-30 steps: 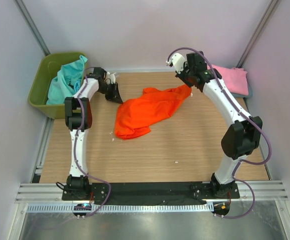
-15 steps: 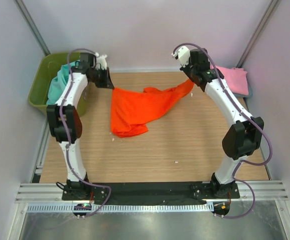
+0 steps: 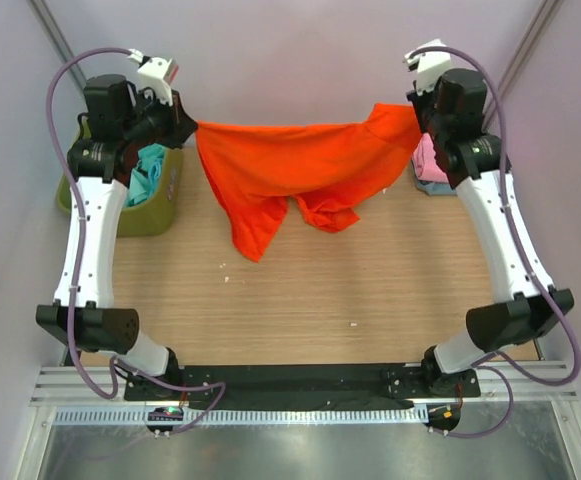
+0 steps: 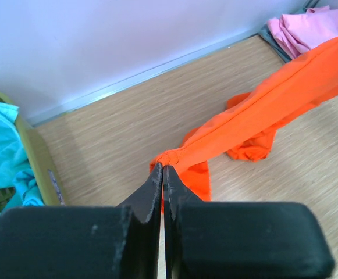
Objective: Fold and stack the t-shirts
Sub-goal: Flatten the tshirt out
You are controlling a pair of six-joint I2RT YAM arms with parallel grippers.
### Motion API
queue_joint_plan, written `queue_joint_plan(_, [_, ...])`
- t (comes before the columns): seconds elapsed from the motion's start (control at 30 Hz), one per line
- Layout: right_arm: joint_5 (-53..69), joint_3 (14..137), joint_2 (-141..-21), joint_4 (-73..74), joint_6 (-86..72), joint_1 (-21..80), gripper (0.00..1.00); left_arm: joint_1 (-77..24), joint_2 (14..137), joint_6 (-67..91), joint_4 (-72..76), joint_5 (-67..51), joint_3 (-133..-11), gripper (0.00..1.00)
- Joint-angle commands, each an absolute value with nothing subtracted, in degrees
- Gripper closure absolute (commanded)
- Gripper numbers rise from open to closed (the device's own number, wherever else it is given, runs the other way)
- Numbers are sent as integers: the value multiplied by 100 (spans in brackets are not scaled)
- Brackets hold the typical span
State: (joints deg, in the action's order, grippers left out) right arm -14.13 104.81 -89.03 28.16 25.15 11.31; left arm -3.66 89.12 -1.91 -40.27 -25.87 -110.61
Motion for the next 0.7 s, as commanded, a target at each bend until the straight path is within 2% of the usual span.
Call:
queue_joint_plan(0.0, [-1178,10907,-8036,2916,2075,1151,99,-343,8141,-343,-4139,-2470,-11004,100])
queue_joint_plan(0.23, [-932,11162,-6919,3577,1977,1151,99,-343,6954,-317,-4219,-2479,-11004,100])
queue_joint_plan(0.33, [-397,11320,-6532,3840,2197,1081,99,-334,6654,-290,-4245,-2426,-11205,100])
queue_joint_plan(0.67, [-70,12507,-6706,4272,2303,1011,99,-343,6662,-184,-4271,-2303,-11777,100])
